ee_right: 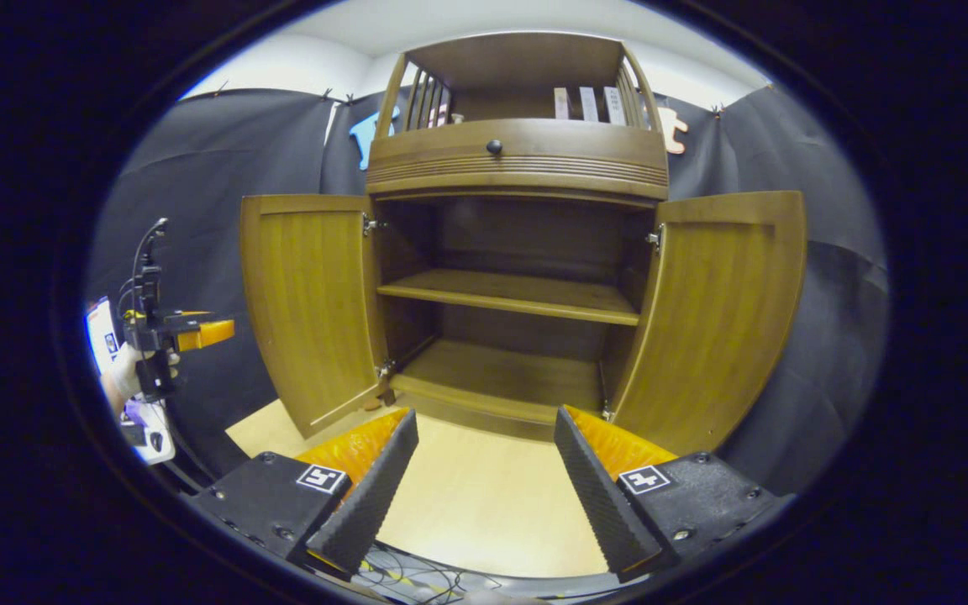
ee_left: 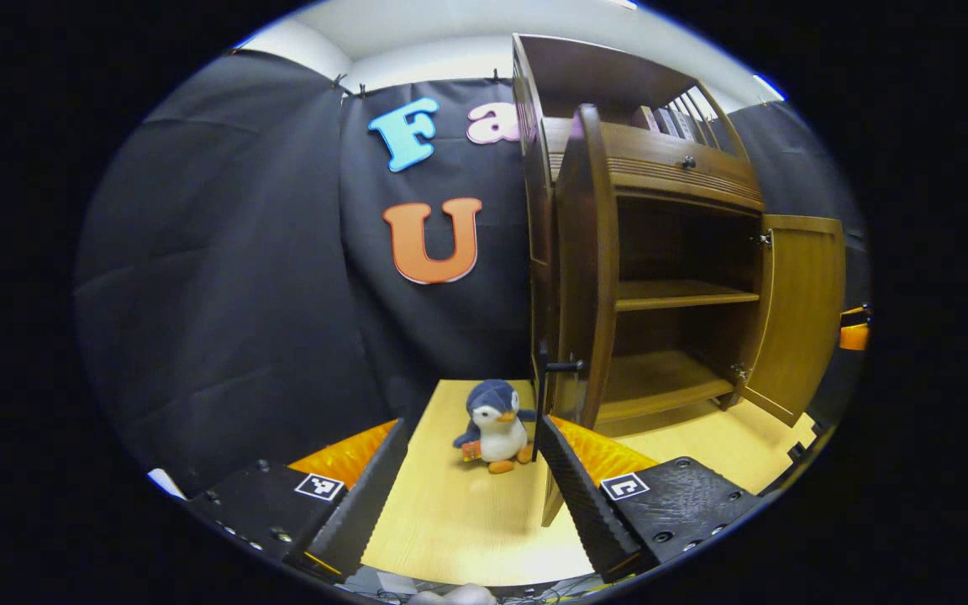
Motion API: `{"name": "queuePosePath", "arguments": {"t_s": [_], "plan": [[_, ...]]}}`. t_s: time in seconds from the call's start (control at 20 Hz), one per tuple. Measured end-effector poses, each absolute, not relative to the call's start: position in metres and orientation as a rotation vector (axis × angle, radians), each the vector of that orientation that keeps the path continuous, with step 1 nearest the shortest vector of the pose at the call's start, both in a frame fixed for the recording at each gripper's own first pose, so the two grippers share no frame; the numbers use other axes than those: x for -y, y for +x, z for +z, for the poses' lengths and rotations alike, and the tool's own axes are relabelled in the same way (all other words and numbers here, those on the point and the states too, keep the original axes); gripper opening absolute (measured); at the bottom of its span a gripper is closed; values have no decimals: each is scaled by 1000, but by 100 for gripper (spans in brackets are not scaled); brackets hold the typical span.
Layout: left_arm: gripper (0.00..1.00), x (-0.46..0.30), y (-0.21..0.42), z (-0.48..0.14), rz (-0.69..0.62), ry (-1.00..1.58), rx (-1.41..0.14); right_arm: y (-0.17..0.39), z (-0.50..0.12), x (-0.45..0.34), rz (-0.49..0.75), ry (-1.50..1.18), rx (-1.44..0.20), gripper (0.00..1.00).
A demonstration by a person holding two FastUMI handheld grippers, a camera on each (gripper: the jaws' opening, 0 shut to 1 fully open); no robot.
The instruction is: Open the right door of the double-door shoe cabinet with the right hand, and open the left door with the left hand.
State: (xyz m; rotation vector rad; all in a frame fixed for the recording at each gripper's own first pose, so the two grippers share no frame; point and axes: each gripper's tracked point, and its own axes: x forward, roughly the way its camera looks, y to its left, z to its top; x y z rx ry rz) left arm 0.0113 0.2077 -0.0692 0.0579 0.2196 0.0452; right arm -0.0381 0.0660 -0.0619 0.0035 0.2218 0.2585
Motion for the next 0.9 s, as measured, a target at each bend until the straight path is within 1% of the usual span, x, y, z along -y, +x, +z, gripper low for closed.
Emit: {"name": "queuePosePath", "arguments": {"t_s": [0.1, 0.25, 0.4, 0.6, 0.75, 0.9], "plan": [[95, -190, 3, -44, 81, 53, -204, -35, -59, -63, 260, 11, -212, 100], [96, -157, -3, -15, 91, 42, -183, -27, -53, -58, 254, 21, -193, 100], [96, -128, -1, 11, 108, 85, -157, -24, -50, -46, 230, 38, -182, 100], [96, -67, 14, 18, 43, 51, -142, -23, -50, -26, 185, 51, -181, 100], [96, -39, 21, 21, 35, 46, -114, -30, -48, -14, 144, 52, -173, 100], [96, -13, 16, 10, 21, 58, -82, -31, -50, 3, 101, 54, -172, 100]]}}
